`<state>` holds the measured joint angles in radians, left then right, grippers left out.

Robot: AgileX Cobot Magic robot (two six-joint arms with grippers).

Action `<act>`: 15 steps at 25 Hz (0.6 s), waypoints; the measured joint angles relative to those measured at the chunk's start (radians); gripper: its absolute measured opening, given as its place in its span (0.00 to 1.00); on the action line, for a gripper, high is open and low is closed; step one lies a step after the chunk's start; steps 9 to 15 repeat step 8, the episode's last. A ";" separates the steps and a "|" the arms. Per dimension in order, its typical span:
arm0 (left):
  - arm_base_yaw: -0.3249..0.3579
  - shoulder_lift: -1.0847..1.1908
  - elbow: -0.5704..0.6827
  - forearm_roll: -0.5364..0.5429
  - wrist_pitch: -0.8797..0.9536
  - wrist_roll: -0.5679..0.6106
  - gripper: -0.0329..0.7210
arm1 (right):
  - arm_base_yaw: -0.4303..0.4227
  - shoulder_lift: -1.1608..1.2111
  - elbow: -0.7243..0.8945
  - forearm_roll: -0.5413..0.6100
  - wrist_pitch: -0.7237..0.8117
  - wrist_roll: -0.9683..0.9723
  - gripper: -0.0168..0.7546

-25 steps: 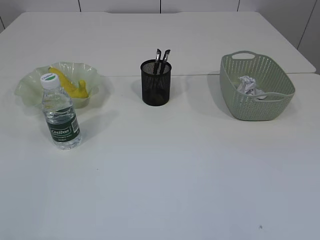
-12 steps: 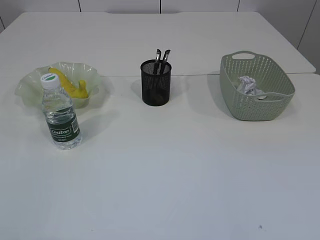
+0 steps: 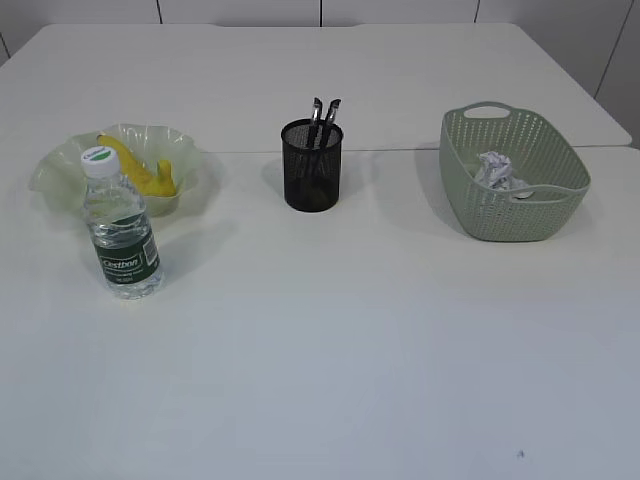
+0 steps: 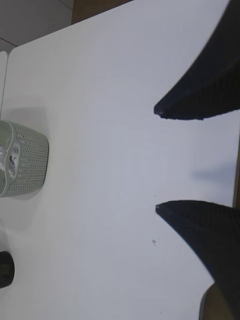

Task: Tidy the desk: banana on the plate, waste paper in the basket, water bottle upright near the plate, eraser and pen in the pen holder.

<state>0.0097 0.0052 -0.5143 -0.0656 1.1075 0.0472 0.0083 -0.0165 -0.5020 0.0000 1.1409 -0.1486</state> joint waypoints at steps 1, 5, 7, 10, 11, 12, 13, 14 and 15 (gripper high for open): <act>0.000 0.000 0.000 0.000 0.000 0.000 0.62 | 0.000 0.000 0.000 0.000 0.000 0.000 0.53; 0.000 0.000 0.000 0.000 0.000 0.000 0.61 | 0.000 0.000 0.000 0.000 0.000 0.000 0.53; 0.000 0.000 0.000 0.000 0.000 0.000 0.61 | 0.000 0.000 0.000 0.000 0.000 0.000 0.53; 0.000 0.000 0.000 0.000 0.000 0.000 0.61 | 0.000 0.000 0.000 0.000 0.000 0.000 0.53; 0.000 0.000 0.000 0.000 0.000 0.000 0.61 | 0.000 0.000 0.000 0.000 0.000 0.000 0.53; 0.000 0.000 0.000 0.000 0.000 0.000 0.61 | 0.000 0.000 0.000 0.000 0.000 0.000 0.53; 0.000 0.000 0.000 0.000 0.000 0.000 0.61 | 0.000 0.000 0.000 0.000 0.000 0.000 0.53; 0.000 0.000 0.000 0.000 0.000 0.000 0.61 | 0.000 0.000 0.000 0.000 0.000 0.000 0.53; 0.000 0.000 0.000 0.000 0.000 0.000 0.61 | 0.000 0.000 0.000 0.000 0.000 0.000 0.53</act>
